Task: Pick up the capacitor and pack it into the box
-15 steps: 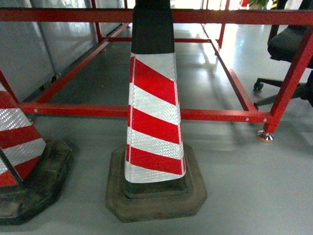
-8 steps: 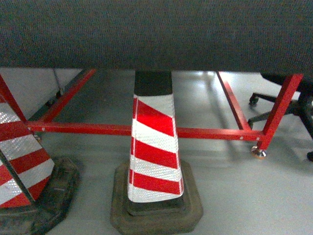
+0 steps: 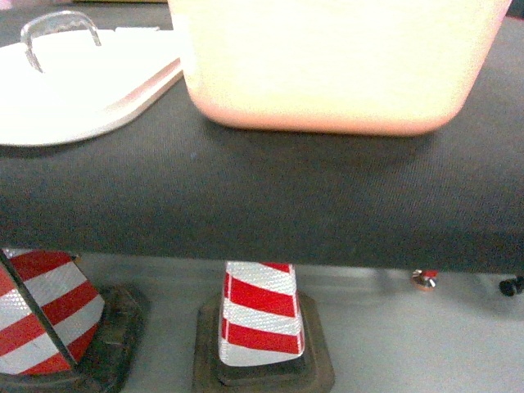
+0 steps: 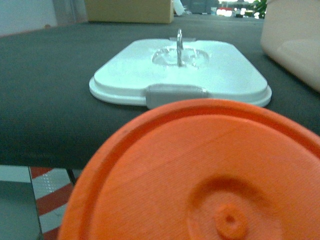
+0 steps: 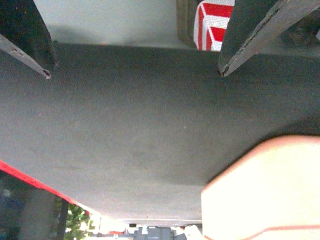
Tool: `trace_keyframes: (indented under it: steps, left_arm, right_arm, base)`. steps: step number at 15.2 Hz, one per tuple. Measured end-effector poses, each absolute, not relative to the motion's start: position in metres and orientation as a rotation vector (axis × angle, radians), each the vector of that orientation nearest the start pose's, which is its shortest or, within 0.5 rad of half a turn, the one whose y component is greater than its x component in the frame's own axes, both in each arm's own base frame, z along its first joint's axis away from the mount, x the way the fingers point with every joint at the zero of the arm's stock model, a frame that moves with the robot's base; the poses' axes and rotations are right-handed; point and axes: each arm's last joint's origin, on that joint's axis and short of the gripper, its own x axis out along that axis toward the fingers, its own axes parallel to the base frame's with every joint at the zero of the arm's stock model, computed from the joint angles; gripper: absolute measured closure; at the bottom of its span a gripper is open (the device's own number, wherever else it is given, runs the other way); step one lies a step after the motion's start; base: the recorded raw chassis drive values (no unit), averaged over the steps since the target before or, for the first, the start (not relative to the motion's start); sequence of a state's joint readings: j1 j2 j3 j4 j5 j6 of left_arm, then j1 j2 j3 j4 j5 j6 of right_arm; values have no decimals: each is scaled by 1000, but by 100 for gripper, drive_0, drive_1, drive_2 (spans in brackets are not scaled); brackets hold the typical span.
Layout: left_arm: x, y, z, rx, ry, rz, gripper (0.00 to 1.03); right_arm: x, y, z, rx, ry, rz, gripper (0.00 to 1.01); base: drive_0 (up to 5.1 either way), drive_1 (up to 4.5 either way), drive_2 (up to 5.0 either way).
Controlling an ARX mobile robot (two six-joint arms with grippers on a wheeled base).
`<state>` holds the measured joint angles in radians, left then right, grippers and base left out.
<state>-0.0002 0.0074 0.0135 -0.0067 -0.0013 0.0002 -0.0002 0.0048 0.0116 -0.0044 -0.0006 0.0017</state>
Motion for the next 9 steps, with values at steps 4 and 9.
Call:
trace_keyframes:
  steps: [4,9]
  left_arm:
    - [97,0,167,0,1,1,60]
    - [97,0,167,1,1,-1,60]
  right_arm:
    - [97,0,167,2,-2,0,3]
    - [97,0,167,4,-1,-1,3]
  base:
    - [0,0,0]
    - [0,0,0]
